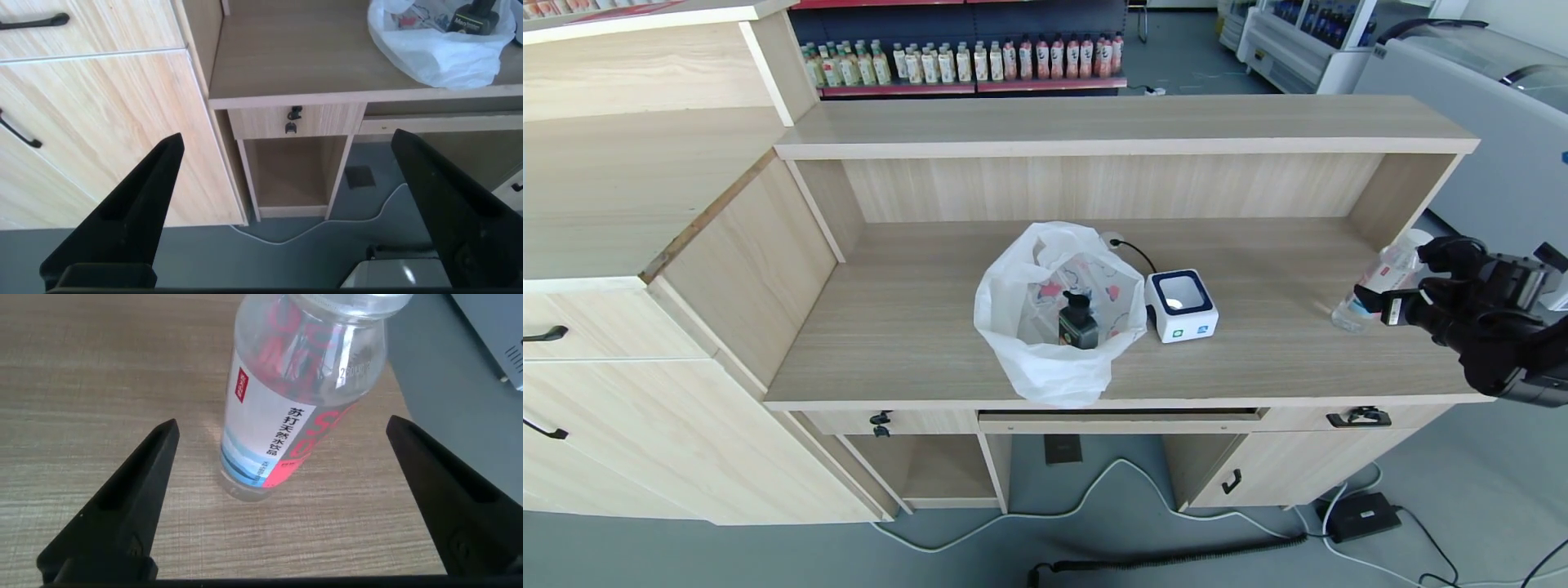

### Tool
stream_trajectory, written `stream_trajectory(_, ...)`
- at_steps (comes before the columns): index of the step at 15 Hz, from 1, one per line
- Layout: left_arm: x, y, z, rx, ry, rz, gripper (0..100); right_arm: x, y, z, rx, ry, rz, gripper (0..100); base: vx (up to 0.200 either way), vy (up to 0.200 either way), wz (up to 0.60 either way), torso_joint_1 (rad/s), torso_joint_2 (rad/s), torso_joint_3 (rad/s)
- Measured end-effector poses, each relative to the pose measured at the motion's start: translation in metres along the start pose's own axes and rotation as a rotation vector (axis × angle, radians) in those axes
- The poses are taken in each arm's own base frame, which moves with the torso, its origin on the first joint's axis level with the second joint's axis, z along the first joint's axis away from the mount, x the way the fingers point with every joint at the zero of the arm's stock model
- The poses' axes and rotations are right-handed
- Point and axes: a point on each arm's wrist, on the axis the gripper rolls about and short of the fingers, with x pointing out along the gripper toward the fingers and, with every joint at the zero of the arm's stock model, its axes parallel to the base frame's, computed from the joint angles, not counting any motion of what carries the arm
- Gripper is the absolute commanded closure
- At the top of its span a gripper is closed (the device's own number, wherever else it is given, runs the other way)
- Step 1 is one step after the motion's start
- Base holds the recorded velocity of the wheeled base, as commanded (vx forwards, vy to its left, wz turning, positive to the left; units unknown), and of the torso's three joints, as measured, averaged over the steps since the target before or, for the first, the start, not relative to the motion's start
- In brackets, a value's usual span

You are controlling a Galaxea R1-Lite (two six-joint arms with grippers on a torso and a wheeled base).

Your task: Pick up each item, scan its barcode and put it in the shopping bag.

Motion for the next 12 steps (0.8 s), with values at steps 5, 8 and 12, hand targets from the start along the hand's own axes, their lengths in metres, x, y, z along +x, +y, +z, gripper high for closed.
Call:
stream_trajectory(5,0.000,0.000,0.000,0.000,0.000,0.000,0,0.012,0.002,-0.004,0.002,0.010,0.009,0,0.000,0.000,0.00,0.000,0.00,0.000)
stream_trajectory(8,0.000,0.000,0.000,0.000,0.000,0.000,0,0.019,0.009,-0.001,0.006,0.003,0.025,0,0.000,0.000,0.00,0.000,0.00,0.000)
stream_trajectory(12,0.000,0.000,0.000,0.000,0.000,0.000,0,0.026,0.019,-0.003,0.006,-0.007,0.045,0,0.000,0.000,0.00,0.000,0.00,0.000)
